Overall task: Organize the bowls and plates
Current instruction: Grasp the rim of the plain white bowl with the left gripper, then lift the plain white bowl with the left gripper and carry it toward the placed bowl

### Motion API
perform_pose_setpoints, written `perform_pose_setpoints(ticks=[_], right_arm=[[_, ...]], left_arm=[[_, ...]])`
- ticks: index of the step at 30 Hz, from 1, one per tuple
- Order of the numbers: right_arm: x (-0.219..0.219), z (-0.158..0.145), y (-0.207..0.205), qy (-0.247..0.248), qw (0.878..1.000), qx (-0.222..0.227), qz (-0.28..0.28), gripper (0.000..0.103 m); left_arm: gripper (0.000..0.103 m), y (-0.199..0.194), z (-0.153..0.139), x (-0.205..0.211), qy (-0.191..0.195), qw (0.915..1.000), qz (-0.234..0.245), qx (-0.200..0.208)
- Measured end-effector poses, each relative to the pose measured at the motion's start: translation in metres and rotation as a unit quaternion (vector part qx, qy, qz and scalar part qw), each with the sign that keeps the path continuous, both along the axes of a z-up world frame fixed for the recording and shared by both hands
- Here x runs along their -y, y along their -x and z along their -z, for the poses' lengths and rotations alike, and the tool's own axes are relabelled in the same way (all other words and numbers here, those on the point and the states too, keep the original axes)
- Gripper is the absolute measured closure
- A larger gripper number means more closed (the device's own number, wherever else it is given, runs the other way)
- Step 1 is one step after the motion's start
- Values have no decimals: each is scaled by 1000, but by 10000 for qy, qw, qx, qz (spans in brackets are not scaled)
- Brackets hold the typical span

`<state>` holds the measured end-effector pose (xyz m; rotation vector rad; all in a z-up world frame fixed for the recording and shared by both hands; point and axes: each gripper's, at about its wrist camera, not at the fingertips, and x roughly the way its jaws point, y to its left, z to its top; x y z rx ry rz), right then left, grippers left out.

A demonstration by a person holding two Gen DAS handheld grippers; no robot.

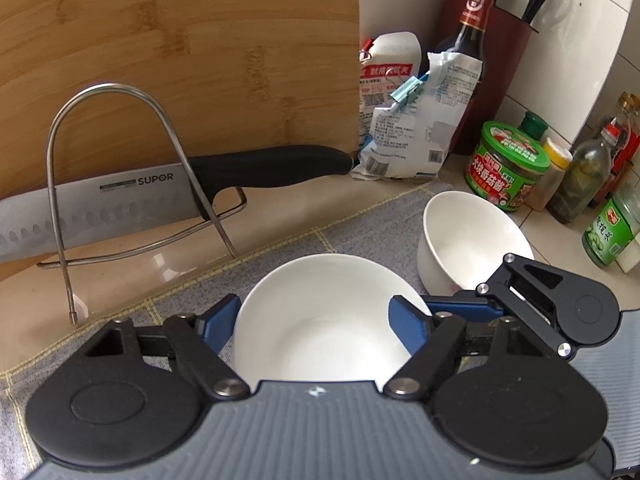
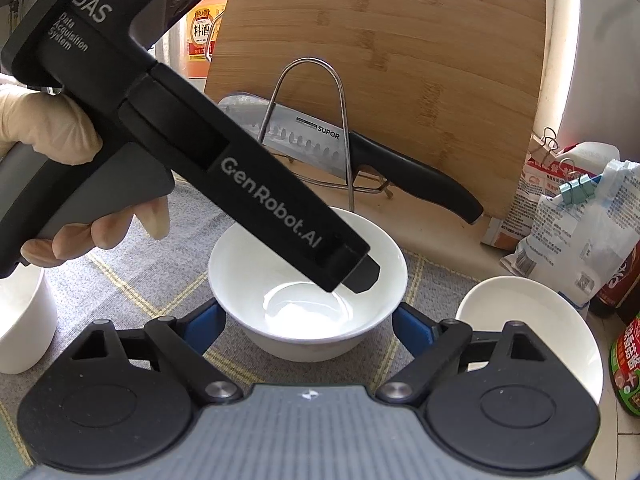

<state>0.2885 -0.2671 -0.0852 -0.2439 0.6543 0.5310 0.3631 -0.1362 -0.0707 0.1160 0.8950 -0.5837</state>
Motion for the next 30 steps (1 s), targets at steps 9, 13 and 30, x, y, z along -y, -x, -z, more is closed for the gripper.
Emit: perform_pose_setpoints(ticks=[9,13,30], right_arm=[[-1,-1,-1,7,10000,-18,-16,10],[-1,-2,0,-14,10000,-59,-4,10],[-6,-38,26,-153,9993,-148,-298,10]], left_arm=[[24,-4,2,-3,106,9998,-16,-171],[24,0,-1,-4,135,9998,11,-132],[24,42,-35,-20,166,9996,-203,-56]])
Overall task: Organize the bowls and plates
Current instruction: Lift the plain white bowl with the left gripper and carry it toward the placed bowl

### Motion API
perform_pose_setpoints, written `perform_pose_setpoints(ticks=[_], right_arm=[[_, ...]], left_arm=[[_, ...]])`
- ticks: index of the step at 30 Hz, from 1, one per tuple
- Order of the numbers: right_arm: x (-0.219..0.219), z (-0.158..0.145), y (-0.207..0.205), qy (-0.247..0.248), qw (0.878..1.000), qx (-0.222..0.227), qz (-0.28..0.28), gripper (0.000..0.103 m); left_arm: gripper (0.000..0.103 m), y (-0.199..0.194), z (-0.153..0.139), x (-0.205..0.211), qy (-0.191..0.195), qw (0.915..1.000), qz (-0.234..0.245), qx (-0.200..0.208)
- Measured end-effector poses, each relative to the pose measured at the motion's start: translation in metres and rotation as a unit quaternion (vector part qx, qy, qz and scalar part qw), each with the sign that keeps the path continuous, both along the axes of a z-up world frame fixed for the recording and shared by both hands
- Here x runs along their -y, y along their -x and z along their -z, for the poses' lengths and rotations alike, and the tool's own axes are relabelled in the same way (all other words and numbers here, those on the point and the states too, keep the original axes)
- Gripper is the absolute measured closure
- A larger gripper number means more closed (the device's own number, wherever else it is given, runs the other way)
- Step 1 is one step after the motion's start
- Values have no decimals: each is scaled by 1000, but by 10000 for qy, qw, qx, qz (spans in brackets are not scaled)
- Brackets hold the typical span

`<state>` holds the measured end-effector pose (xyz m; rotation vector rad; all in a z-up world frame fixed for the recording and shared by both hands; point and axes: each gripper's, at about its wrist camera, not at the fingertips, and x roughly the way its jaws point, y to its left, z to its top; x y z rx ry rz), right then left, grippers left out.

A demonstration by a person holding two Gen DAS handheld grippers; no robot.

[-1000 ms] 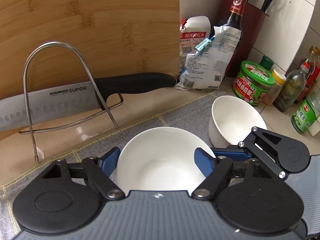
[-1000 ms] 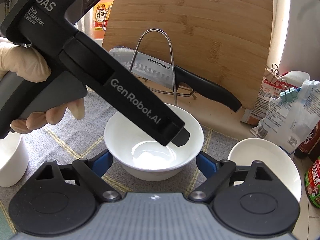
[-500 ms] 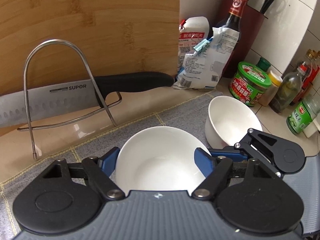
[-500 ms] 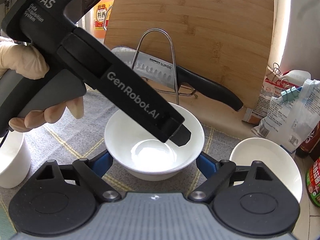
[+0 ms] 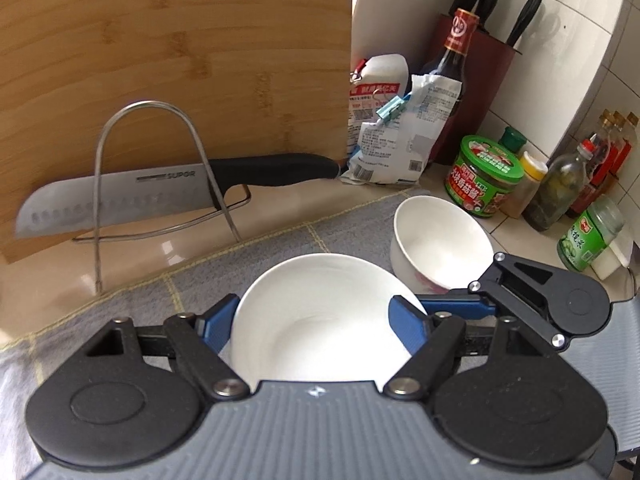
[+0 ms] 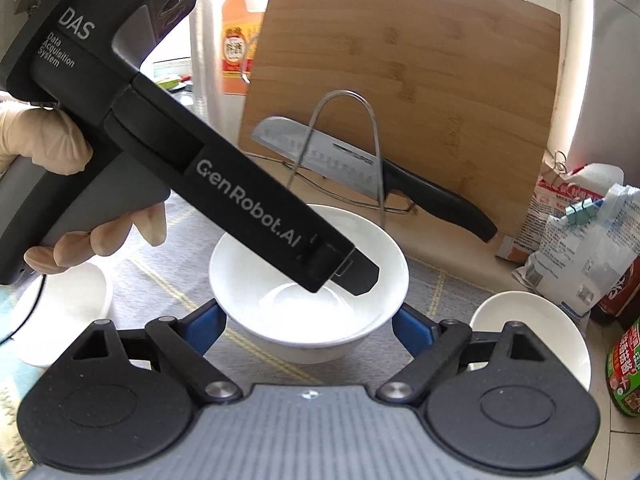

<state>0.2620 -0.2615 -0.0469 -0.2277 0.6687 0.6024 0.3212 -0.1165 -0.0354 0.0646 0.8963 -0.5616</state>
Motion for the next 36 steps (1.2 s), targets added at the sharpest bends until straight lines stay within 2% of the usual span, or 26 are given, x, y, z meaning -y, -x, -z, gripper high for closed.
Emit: perform_pose_setpoints(ticks=[18,36], right_arm=[[-33,-27,40,9,9990,116,-438,10],[-94,-29,67,-8,9936,3,-1129,10]], left_arm=[[24,54,-34,-41,178,9990,-364,178],[24,104,-39,-110,149,9947,-1009,158]])
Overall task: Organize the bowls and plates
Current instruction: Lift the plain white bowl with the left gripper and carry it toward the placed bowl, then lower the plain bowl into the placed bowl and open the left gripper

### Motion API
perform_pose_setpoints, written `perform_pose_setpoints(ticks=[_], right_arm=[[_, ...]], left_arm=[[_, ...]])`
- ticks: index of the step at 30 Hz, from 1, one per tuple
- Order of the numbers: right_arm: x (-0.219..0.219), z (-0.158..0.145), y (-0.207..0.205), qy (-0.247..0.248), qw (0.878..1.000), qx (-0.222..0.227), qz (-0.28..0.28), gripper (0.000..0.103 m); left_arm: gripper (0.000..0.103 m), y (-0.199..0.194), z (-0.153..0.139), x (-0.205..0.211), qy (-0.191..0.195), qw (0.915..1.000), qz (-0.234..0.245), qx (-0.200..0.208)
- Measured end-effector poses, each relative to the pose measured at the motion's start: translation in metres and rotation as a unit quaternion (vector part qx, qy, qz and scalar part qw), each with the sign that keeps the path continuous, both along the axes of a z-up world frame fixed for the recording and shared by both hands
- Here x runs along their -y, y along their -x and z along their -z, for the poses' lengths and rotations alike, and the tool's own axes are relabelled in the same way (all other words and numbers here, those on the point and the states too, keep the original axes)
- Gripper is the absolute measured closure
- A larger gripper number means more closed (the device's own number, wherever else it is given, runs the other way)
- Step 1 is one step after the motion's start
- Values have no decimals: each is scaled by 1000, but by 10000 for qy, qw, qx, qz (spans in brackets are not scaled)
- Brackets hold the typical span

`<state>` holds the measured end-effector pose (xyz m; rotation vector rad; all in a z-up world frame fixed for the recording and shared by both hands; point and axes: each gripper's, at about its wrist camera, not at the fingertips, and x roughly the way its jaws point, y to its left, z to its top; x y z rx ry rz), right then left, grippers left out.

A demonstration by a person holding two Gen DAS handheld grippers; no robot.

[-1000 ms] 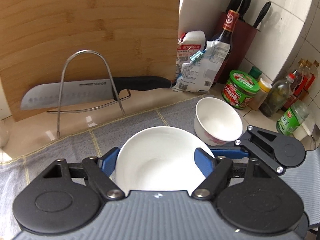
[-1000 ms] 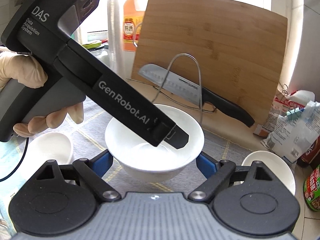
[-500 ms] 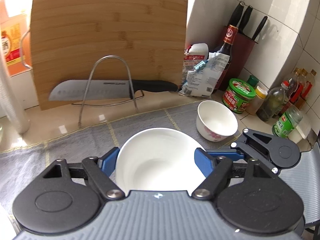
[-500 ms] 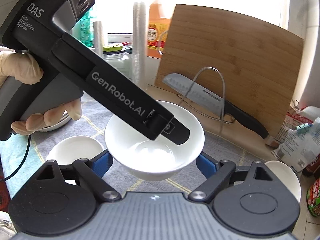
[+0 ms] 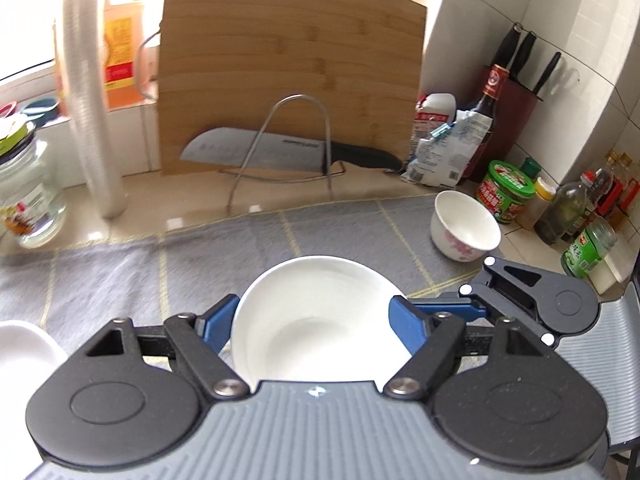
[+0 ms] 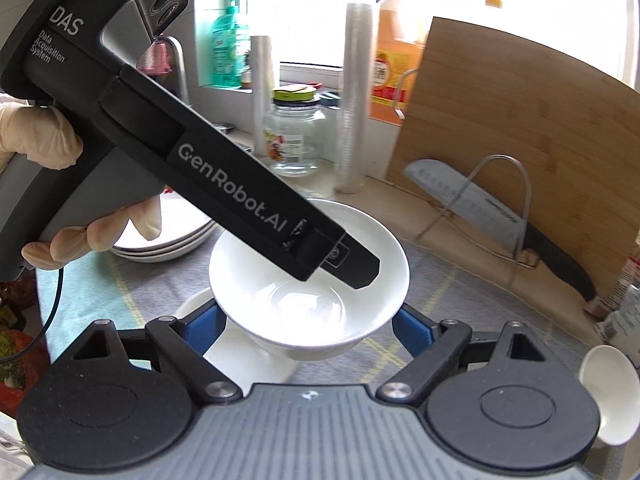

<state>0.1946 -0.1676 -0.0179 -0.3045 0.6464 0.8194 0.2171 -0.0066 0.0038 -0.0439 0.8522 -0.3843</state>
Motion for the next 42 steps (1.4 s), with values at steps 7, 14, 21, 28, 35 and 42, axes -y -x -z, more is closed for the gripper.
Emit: perform_pose_setpoints(ticks=[7,14,21,28,35,42], right_arm=[[-20,7,11,15,9997,-175,-173,10],[-29,17,21,109,9991,-345,-233,10],[-26,24,28,157,9985,-471,-228,10],[-25,30,28,190,9981,-547,-220,10],[-27,32,28,224,9980,-539,-241,10],[-29,33,27,295,9980,-504,-259,10]], left_arm=[[24,16,8,-20,-7,9998,-183,-111],[23,24,21,-27,-17,9995,-204,-258],[23,29,31,-28,8,9992,-180,-352],[23,32,38,-26,-11,9992,-162,-378],[23,31,40,-27,14,9992,-163,-363],[23,31,45,-26,-28,9992,-168,-366]])
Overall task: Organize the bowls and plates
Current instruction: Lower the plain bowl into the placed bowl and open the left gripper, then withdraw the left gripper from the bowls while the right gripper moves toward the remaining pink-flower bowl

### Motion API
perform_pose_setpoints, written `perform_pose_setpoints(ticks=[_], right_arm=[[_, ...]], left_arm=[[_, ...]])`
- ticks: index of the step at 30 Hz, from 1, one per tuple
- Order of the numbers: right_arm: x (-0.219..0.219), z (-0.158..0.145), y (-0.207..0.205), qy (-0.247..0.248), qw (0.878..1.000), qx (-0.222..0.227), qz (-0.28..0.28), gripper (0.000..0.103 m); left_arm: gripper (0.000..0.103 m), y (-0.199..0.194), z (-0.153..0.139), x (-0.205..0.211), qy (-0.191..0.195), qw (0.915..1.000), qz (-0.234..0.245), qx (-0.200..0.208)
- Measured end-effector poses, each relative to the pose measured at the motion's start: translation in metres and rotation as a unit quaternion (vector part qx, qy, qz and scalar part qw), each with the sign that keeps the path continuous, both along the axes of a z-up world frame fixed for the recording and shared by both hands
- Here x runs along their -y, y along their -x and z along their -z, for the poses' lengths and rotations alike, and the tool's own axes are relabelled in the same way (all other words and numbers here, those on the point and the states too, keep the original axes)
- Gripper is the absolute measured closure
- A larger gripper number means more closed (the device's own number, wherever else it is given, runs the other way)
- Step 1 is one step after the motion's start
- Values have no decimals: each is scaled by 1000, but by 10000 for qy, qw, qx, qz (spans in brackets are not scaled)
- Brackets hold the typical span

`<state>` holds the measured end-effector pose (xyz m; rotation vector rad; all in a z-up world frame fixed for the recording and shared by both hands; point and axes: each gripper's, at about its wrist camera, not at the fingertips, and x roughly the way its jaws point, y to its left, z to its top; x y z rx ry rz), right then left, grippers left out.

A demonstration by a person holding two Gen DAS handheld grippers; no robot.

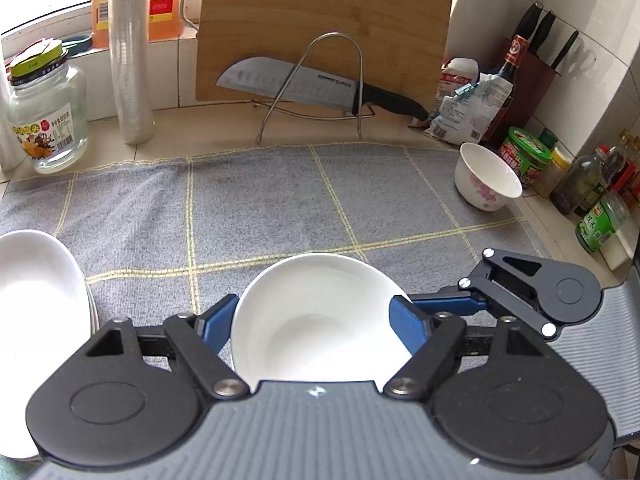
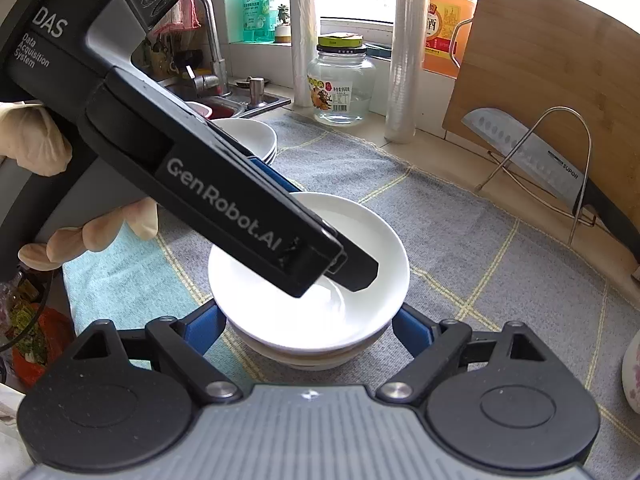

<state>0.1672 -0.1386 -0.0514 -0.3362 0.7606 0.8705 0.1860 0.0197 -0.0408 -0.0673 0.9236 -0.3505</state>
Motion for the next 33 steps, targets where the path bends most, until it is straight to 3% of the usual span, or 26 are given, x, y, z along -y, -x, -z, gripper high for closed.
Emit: perform_pose_setpoints(ticks=[9,11,14,19,27,33], right_arm=[[0,0,0,37,10000,23,-6,10],[-1,1,-2,38,10000,4,27,10],[2,-3,-2,-120,9999,7,47,0],[7,-4,-4,-161,9998,13,92,0],[28,-7,1,-305,9993,-32,231,0],[50,-13,-2,-279,9969,-9,734,0]], left_arm=[[23,0,3,-1,8,10000,-9,-1],[17,0,4,-1,-1,10000,-14,4],[9,1,4,-3,16,9999,12,101],[9,5,1,-9,5,9995,-119,276],[5,16,-22,-13,-55,9948,-354,950],[3,18,-40,1,-196,9882,-220,1504]])
